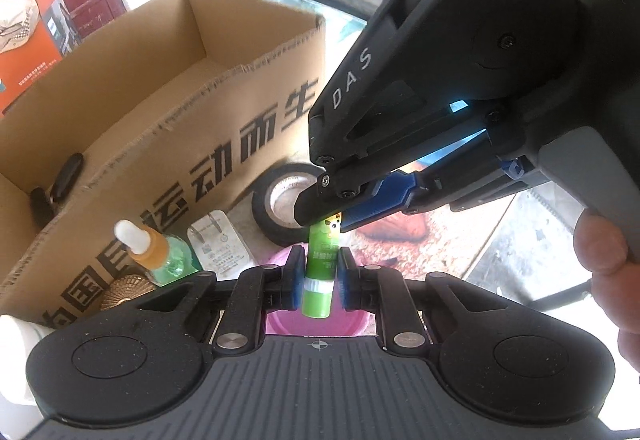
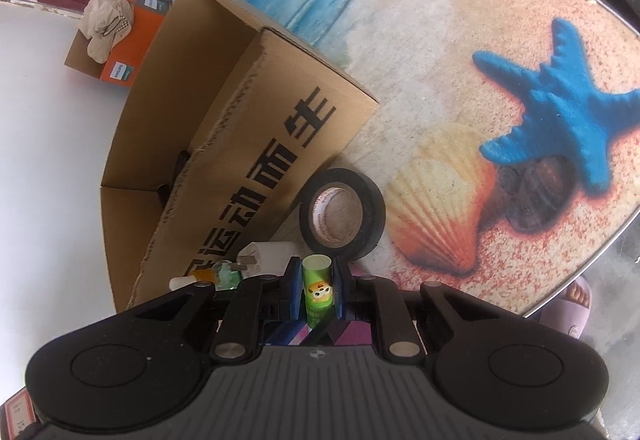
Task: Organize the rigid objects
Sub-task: 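Lift the glue stick and carry it into the cardboard box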
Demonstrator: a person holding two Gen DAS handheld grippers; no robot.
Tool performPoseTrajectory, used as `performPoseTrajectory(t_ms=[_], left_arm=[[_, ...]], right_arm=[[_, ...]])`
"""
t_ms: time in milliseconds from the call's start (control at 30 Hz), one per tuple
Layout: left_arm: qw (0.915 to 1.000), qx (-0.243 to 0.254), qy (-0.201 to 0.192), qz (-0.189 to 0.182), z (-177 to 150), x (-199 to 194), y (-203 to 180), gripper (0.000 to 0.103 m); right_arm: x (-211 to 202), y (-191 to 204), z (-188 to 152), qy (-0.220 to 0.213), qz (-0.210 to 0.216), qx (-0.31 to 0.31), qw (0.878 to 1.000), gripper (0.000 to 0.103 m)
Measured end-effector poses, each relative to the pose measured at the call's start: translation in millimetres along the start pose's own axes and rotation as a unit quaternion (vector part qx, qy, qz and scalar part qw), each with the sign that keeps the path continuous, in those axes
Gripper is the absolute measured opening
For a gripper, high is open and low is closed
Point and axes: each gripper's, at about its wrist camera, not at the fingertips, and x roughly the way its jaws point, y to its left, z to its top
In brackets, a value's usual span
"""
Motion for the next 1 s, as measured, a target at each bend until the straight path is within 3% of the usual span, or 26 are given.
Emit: performPoseTrajectory(t_ms=[267,500,700,1000], left_arm=[[0.9987,-0.02,-0.045,0.014,9,-55,9,0.016],[0.9927,-0.078,-0.075,0.053,31,-96,51,0.017],[0.9804,-0.167,-0.048,0.092,42,-99,110,0.017],[0.9512,-0.279,0.049,0.122,40,-51,187,0.017]], right_arm=[[-48,50,1,-0.023,0.017,-0.068,0.997,0.017],[-56,126,18,-0.022,0.053,-0.137,0.989,0.018],[-12,190,34,0.024,0.084,-0.187,0.979,0.018],[110,228,64,0.164,0.071,-0.19,0.965,0.018]])
